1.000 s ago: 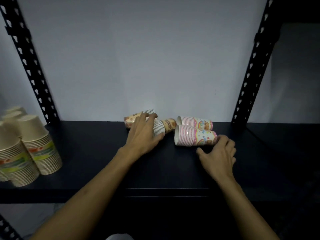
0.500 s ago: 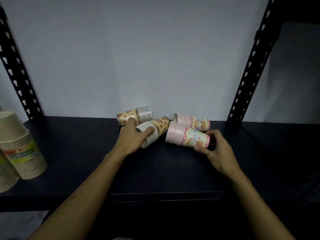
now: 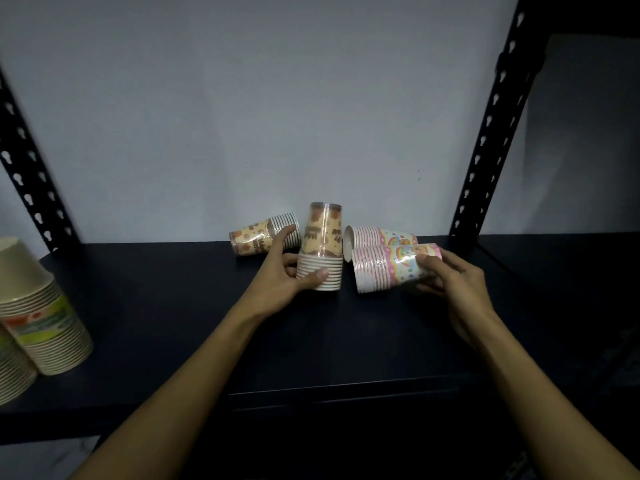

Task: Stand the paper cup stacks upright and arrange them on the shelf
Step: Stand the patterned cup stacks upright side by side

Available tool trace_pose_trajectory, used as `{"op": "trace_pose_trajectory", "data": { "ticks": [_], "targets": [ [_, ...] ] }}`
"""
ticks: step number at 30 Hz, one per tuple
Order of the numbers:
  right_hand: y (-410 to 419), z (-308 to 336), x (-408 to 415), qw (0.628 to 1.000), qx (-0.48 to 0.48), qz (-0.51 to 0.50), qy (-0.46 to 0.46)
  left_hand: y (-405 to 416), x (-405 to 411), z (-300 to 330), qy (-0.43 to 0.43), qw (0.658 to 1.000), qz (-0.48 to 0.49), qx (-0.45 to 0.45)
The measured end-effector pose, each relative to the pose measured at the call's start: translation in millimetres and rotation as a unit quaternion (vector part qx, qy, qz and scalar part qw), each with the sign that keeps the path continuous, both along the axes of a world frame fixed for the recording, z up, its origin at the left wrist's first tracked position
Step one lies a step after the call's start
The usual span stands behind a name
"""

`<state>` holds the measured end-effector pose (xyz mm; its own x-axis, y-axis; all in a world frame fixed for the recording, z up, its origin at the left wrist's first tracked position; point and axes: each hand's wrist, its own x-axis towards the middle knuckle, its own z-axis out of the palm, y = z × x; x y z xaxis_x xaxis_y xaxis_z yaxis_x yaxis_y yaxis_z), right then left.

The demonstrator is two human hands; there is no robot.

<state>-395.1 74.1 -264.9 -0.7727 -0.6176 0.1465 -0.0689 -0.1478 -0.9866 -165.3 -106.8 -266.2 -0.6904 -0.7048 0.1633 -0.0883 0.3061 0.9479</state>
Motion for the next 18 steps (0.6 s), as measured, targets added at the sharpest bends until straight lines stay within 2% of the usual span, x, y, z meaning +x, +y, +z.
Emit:
{"op": "trace_pose_trajectory", "data": {
  "ticks": [5,9,13,18],
  "targets": [
    [-17,17,-6,0.998,0.020,-0.010,0.059,-7,-3,-6,-0.029,0.998,-0.015,-0.052],
    [-25,39,-10,0.988,0.045,-0.043,0.139,-12,-5,-6,-0.037,0.998,-0.005,-0.051],
    [-30,51,-2,0.962,0.084,-0.075,0.249,-12,-8,-8,-0.050,0.997,0.004,-0.052],
    [-37,44,20,0.923,0.097,-0.029,0.371,-7,-8,-7,-0.042,0.998,0.013,-0.051]
  ]
}}
